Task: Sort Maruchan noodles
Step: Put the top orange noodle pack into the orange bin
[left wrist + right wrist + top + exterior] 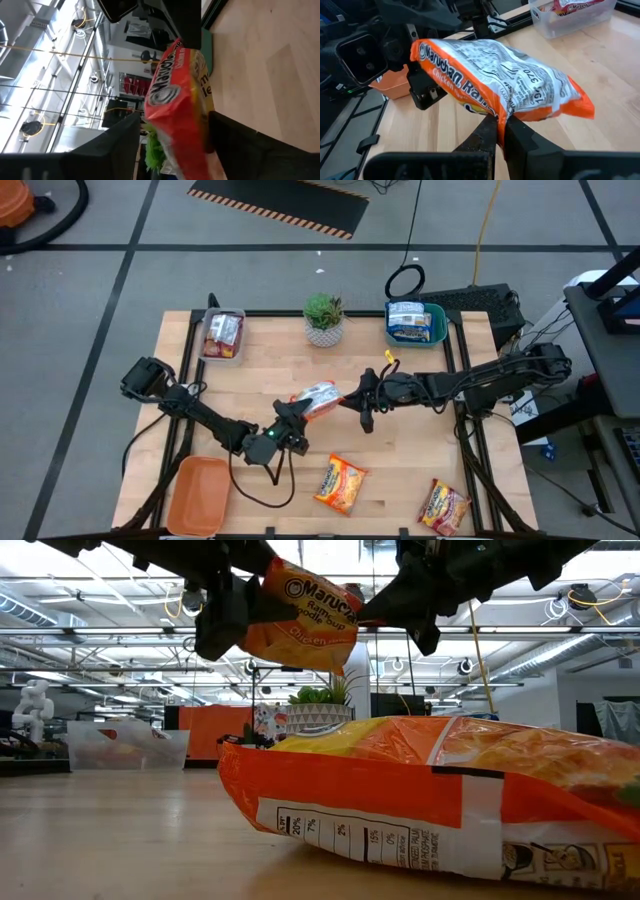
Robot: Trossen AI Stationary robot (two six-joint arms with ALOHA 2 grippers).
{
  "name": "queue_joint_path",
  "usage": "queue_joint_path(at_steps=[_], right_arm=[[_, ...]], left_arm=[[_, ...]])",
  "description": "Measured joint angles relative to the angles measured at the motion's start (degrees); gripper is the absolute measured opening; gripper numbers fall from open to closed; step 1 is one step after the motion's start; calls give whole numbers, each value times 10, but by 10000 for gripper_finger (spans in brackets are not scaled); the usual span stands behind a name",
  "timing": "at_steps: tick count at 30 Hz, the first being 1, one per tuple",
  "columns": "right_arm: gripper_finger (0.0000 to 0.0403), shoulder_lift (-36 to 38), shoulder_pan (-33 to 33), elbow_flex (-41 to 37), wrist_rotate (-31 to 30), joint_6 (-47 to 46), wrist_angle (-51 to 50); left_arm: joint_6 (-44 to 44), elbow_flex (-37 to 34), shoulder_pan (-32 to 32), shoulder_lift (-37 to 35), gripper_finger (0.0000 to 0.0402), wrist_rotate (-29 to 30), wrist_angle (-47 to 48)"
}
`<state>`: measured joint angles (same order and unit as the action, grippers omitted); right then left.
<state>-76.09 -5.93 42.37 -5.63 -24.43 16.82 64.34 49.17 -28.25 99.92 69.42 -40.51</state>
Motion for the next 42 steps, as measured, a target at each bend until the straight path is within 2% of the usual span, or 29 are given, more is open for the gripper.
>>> queue_joint_path(at_steps=[6,11,17,42], right_arm=[[9,0,0,0,0,0,0],[9,0,0,0,-2,9,7],[9,0,1,0,-5,27,33],[9,0,18,0,-2,41,48]], left_arm=[[-9,0,-1,0,178,0,0],[-45,0,-1,0,154,-19,0],[-100,0,-2,-1,152,-64,-4],[-152,0,0,-3,151,-60,-1]])
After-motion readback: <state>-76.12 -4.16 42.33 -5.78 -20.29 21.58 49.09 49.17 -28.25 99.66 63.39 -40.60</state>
